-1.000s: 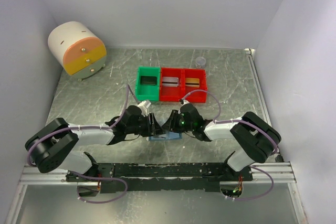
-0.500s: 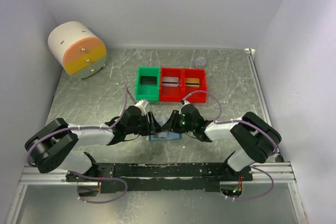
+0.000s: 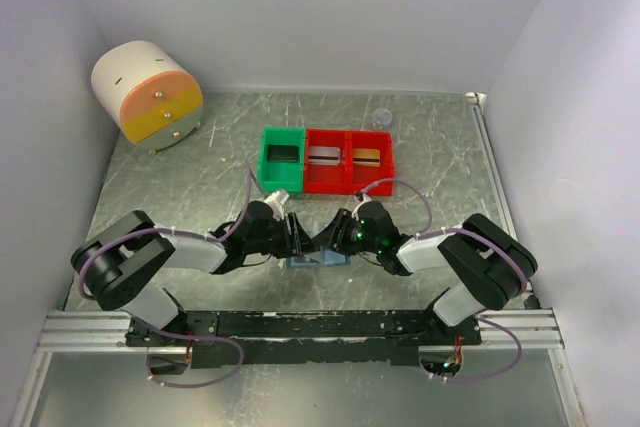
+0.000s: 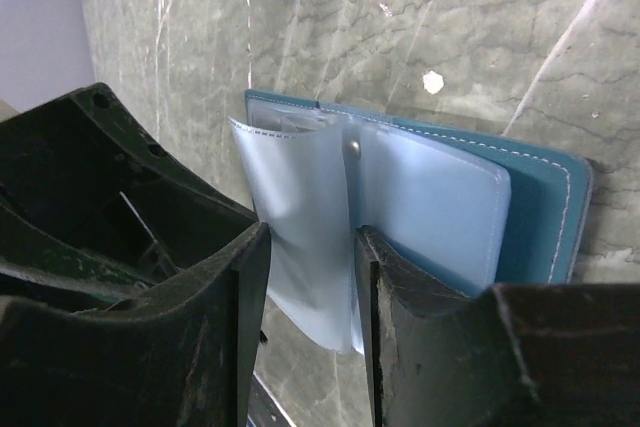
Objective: Take the credit cards out of the card holder
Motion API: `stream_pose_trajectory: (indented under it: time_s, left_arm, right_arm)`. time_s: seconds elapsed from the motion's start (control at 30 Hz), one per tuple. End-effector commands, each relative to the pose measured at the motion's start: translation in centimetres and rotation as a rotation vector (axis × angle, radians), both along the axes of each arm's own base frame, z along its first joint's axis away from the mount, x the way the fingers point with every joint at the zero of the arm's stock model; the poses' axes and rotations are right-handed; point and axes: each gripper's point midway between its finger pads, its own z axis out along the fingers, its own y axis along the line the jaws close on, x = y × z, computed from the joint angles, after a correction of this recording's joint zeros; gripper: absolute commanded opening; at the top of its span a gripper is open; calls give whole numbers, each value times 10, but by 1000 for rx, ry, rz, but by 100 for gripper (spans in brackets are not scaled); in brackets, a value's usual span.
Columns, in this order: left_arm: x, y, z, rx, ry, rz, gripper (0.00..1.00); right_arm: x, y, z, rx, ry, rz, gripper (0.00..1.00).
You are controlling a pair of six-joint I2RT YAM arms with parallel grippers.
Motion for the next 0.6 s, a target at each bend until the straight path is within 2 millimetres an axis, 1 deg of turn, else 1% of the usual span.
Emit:
stream_pose_trajectory:
  time_s: [0.0, 0.1, 0.2, 0.27, 0.33, 0.4, 0.5, 0.57]
  left_arm:
    - [-11, -11, 5, -71, -11, -83, 60]
    - [-13, -20, 21, -134, -46, -127, 58]
    - [-13, -23, 33, -166, -73, -143, 54]
    - [-12, -23, 36, -163, -88, -142, 50]
    - [-10, -24, 36, -148, -94, -144, 50]
    - [-7, -28, 41, -152, -106, -157, 52]
    - [-4, -37, 44, -158, -118, -179, 53]
    - [-3, -44, 42, -148, -114, -199, 54]
  right_arm:
    - [-8, 3, 2, 24, 12, 32, 42]
    - [-8, 3, 7, 29, -1, 39, 48]
    - [-5, -2, 11, -7, -17, 25, 48]
    - [1, -6, 17, -46, -44, 11, 51]
    - [6, -10, 24, -86, -73, 4, 56]
    - [14, -16, 35, -133, -111, -11, 60]
    - [23, -30, 47, -205, -150, -61, 64]
    - [29, -46, 52, -268, -163, -118, 65]
